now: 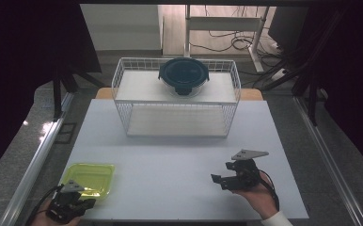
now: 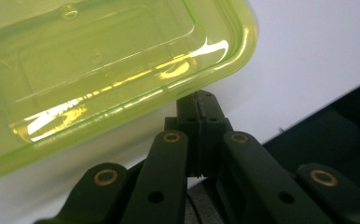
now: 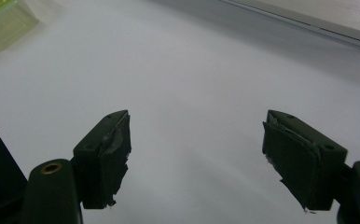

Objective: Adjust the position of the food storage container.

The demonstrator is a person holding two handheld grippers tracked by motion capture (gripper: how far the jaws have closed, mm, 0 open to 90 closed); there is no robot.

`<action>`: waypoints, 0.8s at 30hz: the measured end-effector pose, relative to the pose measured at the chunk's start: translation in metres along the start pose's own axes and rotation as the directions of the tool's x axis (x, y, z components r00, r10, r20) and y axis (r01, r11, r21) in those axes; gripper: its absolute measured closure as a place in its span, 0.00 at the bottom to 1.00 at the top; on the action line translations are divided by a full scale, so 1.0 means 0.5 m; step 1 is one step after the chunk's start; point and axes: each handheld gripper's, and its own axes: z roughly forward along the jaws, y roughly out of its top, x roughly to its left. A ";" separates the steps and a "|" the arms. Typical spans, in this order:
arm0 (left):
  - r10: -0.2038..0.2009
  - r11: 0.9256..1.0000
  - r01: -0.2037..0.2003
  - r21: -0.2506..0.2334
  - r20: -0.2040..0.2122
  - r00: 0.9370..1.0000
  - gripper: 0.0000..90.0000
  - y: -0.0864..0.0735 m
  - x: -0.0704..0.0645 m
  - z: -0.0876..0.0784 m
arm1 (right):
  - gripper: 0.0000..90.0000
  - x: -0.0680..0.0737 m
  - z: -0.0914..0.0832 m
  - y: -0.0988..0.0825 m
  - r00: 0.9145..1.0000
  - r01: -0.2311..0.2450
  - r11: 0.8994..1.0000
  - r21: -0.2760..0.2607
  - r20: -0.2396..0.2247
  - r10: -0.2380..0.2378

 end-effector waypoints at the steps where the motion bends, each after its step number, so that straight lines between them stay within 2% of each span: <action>1: -0.003 1.000 0.003 0.001 -0.004 1.000 1.00 0.002 0.000 0.004 | 0.26 0.000 0.001 0.000 1.000 0.000 1.000 0.000 0.000 0.000; 10: -0.028 1.000 0.028 -0.014 -0.002 1.000 1.00 0.013 -0.002 0.022 | 0.26 0.000 0.003 -0.001 1.000 0.003 1.000 0.007 0.006 -0.003; 15: -0.028 0.999 0.028 -0.018 0.013 1.000 1.00 0.010 -0.004 0.017 | 0.26 -0.001 0.002 -0.002 1.000 0.008 1.000 0.008 0.010 -0.008; 18: -0.028 0.999 0.029 -0.036 0.044 0.999 1.00 0.001 -0.006 -0.002 | 0.26 -0.002 0.002 -0.002 1.000 0.007 1.000 0.008 0.010 -0.007; 21: -0.037 0.997 0.039 -0.064 0.023 0.999 1.00 -0.005 0.008 -0.039 | 0.26 -0.002 0.002 -0.002 1.000 0.007 1.000 0.007 0.009 -0.007; 24: -0.084 0.991 0.084 -0.105 -0.001 0.996 1.00 -0.004 0.043 -0.076 | 0.26 -0.002 0.003 -0.001 1.000 0.008 1.000 0.010 0.008 -0.008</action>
